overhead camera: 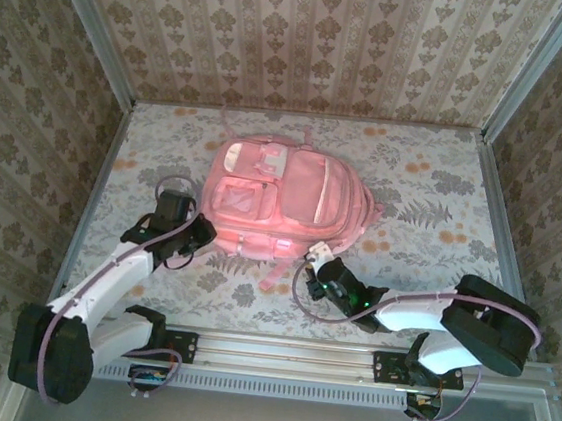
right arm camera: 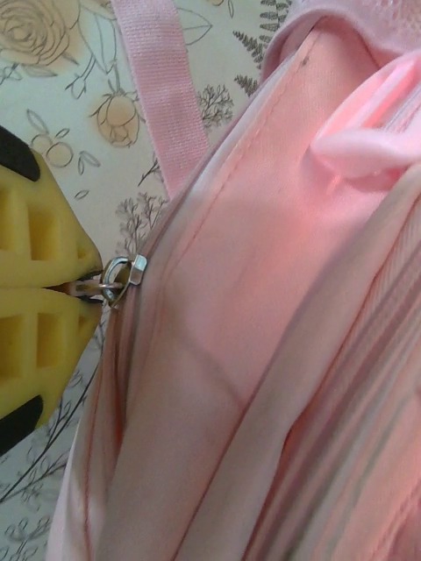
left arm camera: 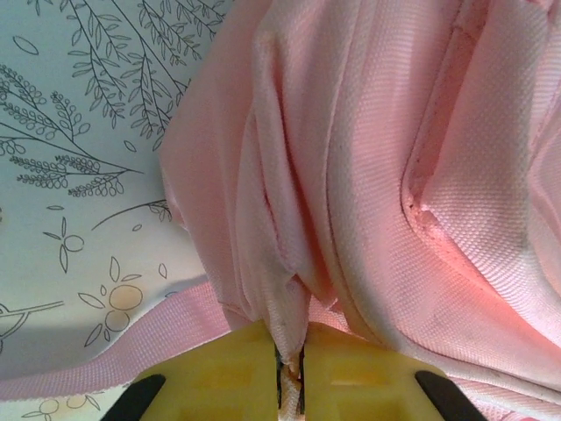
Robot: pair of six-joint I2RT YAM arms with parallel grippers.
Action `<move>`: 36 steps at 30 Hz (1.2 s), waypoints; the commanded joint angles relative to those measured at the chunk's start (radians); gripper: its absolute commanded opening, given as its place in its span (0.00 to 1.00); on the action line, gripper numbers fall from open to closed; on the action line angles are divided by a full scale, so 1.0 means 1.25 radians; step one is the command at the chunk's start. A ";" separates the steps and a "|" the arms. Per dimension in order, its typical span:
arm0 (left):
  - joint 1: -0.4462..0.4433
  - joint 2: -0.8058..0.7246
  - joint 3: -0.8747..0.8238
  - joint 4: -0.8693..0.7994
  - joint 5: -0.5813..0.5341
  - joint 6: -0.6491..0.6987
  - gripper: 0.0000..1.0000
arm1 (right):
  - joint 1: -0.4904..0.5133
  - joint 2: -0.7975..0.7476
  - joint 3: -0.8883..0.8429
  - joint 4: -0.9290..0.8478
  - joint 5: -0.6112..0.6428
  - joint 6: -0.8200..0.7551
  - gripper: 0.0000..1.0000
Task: Pack the student bag
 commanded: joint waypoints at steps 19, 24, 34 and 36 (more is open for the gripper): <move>0.069 -0.120 0.000 -0.047 0.096 -0.122 0.71 | 0.116 0.228 0.326 -0.079 -0.192 0.073 0.00; 0.044 -0.118 -0.099 0.120 0.093 -0.186 0.67 | 0.115 0.225 0.316 -0.055 -0.192 0.087 0.00; -0.032 0.038 -0.130 0.363 0.068 -0.204 0.61 | 0.115 0.209 0.271 -0.011 -0.177 0.119 0.00; -0.042 0.058 -0.131 0.375 0.057 -0.202 0.56 | 0.114 0.208 0.265 -0.003 -0.173 0.126 0.00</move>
